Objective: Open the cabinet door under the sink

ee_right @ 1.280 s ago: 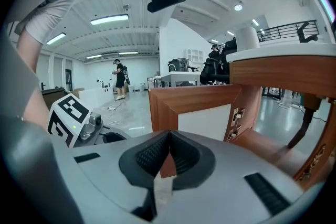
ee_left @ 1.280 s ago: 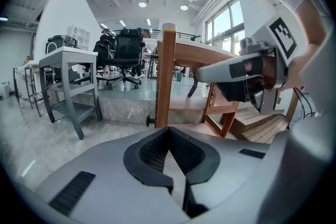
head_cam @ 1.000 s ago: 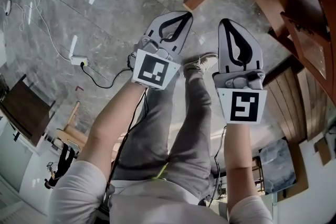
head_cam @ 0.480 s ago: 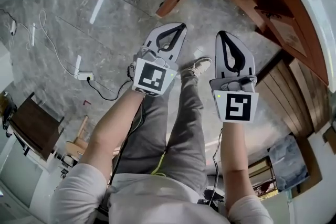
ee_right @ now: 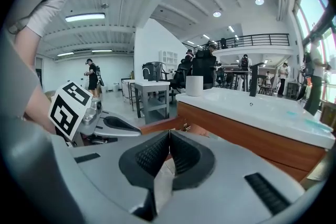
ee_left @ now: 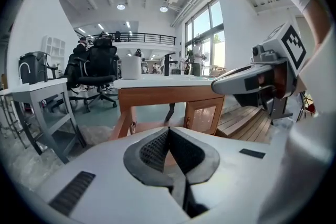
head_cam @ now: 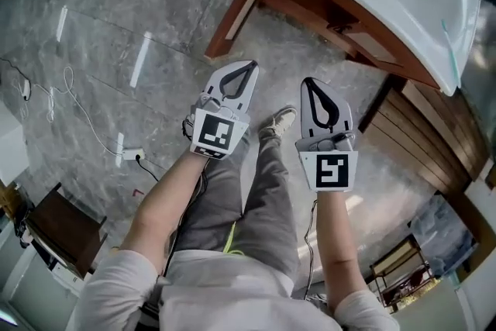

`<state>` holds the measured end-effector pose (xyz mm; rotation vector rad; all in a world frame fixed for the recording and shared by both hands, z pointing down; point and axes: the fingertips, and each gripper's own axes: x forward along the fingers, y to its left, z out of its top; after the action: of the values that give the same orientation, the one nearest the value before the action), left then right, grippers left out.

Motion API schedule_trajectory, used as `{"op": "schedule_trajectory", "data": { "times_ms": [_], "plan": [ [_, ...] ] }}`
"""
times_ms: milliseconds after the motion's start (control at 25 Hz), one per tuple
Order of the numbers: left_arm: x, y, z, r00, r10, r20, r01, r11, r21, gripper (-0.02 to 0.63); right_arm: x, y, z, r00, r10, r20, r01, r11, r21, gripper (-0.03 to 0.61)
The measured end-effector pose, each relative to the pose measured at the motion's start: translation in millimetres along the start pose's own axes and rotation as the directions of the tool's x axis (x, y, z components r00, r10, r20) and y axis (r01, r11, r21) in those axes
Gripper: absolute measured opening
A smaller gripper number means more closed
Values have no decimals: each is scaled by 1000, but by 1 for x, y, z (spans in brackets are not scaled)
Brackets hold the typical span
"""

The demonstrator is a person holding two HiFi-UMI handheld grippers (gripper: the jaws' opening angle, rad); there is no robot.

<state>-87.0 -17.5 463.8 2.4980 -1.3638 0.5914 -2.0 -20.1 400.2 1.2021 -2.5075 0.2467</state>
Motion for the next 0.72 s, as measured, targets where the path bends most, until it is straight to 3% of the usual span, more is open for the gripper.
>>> {"op": "schedule_trajectory", "data": {
  "times_ms": [480, 720],
  "plan": [
    [-19, -56, 112, 996, -57, 63, 55, 998, 37, 17, -97, -55, 48, 991, -135, -9, 136, 991, 16, 31],
    [-38, -71, 178, 992, -59, 108, 51, 996, 78, 17, -138, -69, 88, 983, -185, 8, 184, 981, 68, 31]
  ]
}}
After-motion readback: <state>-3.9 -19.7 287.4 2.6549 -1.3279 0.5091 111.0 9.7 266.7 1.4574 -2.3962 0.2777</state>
